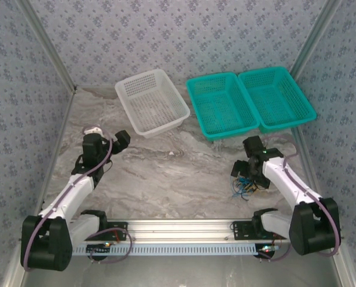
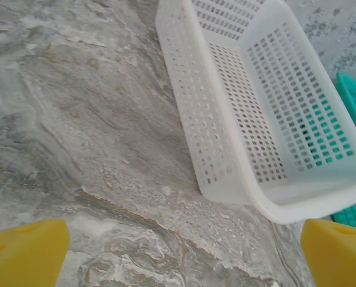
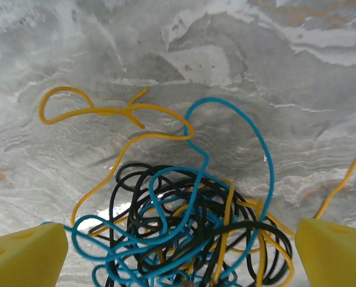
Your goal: Untangle the cables
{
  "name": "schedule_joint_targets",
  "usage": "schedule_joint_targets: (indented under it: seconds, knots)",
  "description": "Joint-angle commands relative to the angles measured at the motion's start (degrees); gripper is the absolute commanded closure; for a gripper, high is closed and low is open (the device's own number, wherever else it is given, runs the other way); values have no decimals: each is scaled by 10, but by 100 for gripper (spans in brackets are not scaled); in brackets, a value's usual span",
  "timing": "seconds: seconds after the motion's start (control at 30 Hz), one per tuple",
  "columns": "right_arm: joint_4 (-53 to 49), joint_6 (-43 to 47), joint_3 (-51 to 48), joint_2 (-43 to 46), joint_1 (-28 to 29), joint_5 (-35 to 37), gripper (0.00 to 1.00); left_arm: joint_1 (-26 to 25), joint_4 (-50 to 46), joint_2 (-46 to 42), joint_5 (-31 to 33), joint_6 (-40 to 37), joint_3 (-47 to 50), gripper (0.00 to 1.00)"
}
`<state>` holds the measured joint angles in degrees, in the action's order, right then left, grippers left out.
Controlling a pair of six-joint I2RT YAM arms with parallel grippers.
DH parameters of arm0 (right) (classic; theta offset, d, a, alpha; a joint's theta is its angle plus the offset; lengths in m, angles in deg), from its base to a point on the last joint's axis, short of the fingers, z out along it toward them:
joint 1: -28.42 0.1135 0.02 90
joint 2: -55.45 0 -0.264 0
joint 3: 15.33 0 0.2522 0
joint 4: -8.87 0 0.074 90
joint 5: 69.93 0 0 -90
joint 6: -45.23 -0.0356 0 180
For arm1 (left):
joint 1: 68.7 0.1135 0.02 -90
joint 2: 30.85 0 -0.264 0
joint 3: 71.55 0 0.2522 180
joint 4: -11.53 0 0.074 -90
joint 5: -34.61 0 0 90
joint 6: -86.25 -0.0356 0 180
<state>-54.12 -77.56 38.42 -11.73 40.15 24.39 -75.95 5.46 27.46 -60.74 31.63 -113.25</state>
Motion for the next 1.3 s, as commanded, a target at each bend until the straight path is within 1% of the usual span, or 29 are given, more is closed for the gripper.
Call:
schedule_joint_targets:
  seconds: [0.0,0.1,0.2,0.37,0.5,0.53,0.6,0.63,0.7,0.77,0.83,0.9,0.97,1.03,1.13,1.27]
  knots:
    - [15,-5,-18,-15,6,-12,2,-1,-36,2,-36,-21,-16,1]
    - [24,-9,-29,-15,12,-4,6,0,-57,1,-46,-23,-27,1]
    - [37,-11,-38,-13,18,8,15,-1,-70,4,-70,-34,-39,1]
    - [64,-5,-44,-11,22,-7,43,-2,-109,19,-79,-12,-68,0]
    - [90,5,-46,3,34,-32,60,-10,-95,15,-81,23,-67,1]
    - [99,7,-49,8,39,-42,67,-13,-93,12,-81,28,-66,1]
    - [120,7,-52,17,51,-59,76,-17,-85,7,-83,39,-64,1]
    - [132,6,-54,21,59,-64,82,-19,-81,7,-86,44,-64,1]
    - [153,2,-56,28,74,-77,90,-24,-75,11,-98,52,-64,1]
    - [186,-7,-56,34,89,-85,100,-32,-74,19,-108,62,-68,1]
    - [213,-14,-56,39,102,-100,100,-43,-74,30,-125,66,-76,1]
    - [252,-26,-58,45,116,-117,100,-62,-83,40,-125,67,-87,1]
    - [301,-28,-63,49,132,-140,100,-85,-84,48,-119,70,-93,1]
    - [343,-51,-67,47,148,-146,100,-108,-81,55,-102,79,-91,1]
    - [405,-67,-67,36,179,-146,100,-143,-76,70,-61,110,-83,1]
    - [441,-84,-46,9,211,-129,100,-191,-48,101,-65,134,-78,1]
